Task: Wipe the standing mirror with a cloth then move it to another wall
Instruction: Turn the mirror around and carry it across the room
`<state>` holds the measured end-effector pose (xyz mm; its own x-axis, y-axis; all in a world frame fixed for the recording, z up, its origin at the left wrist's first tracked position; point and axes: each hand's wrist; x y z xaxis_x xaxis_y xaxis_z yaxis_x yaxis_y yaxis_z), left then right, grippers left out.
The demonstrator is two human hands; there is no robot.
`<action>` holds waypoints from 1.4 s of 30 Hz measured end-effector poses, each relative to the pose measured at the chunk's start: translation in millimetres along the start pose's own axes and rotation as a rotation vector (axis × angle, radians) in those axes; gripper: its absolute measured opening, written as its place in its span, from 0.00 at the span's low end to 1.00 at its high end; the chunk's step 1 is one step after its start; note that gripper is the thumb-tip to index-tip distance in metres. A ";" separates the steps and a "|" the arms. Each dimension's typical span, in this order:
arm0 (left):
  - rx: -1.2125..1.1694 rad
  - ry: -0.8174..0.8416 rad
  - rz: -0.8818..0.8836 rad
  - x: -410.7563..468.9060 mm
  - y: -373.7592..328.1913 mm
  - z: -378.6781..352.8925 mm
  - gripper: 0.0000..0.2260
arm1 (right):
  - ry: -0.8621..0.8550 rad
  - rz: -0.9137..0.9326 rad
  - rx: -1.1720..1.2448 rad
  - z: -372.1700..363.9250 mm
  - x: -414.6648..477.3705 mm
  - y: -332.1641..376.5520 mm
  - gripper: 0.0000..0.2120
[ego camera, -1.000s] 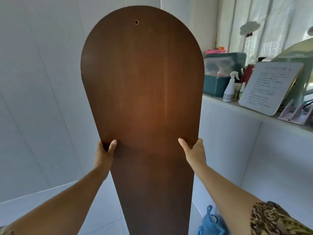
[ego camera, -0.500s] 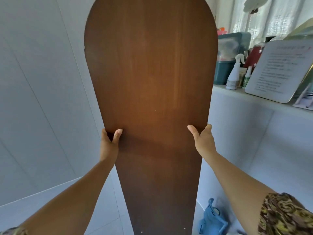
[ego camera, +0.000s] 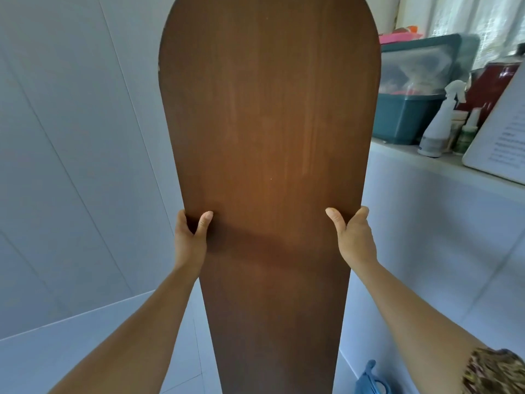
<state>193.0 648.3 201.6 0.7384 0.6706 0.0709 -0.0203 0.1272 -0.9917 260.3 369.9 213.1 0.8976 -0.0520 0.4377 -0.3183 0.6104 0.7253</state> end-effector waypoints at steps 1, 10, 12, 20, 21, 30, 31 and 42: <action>-0.004 0.001 0.007 5.4 -1.1 -2.8 0.11 | 0.002 -0.002 -0.006 -3.3 5.1 0.4 0.35; -0.011 -0.010 0.058 70.7 5.5 -41.0 0.11 | 0.012 -0.008 0.014 -44.5 67.9 -17.0 0.32; -0.018 -0.004 0.071 80.9 9.3 -46.1 0.12 | 0.027 -0.023 0.026 -50.9 76.5 -19.4 0.33; -0.092 -0.024 0.096 105.1 20.9 -57.0 0.12 | -0.109 -0.149 0.282 -78.0 87.6 -26.3 0.35; -0.113 -0.041 0.111 105.5 21.2 -58.3 0.15 | -0.142 -0.189 0.321 -80.6 86.8 -26.3 0.35; -0.249 -0.140 0.158 81.1 8.0 -61.5 0.19 | -0.218 -0.239 0.430 -73.3 68.3 -19.1 0.32; -0.277 -0.148 0.155 78.3 8.3 -59.2 0.21 | -0.227 -0.236 0.439 -71.6 65.4 -18.2 0.33; -0.515 -0.256 0.136 54.0 14.8 -18.0 0.16 | -0.169 -0.189 0.601 -79.8 49.8 4.8 0.29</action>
<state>244.7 673.3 188.7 0.5646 0.8193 -0.0998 0.2742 -0.3003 -0.9136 327.9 433.3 195.9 0.9104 -0.2684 0.3150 -0.3183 0.0325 0.9474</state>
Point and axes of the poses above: each hand's wrist, its own x-axis towards the middle knuckle, its own z-axis out of the back of the hand, y = z × x, and after that the axes turned 14 degrees about z, right-handed
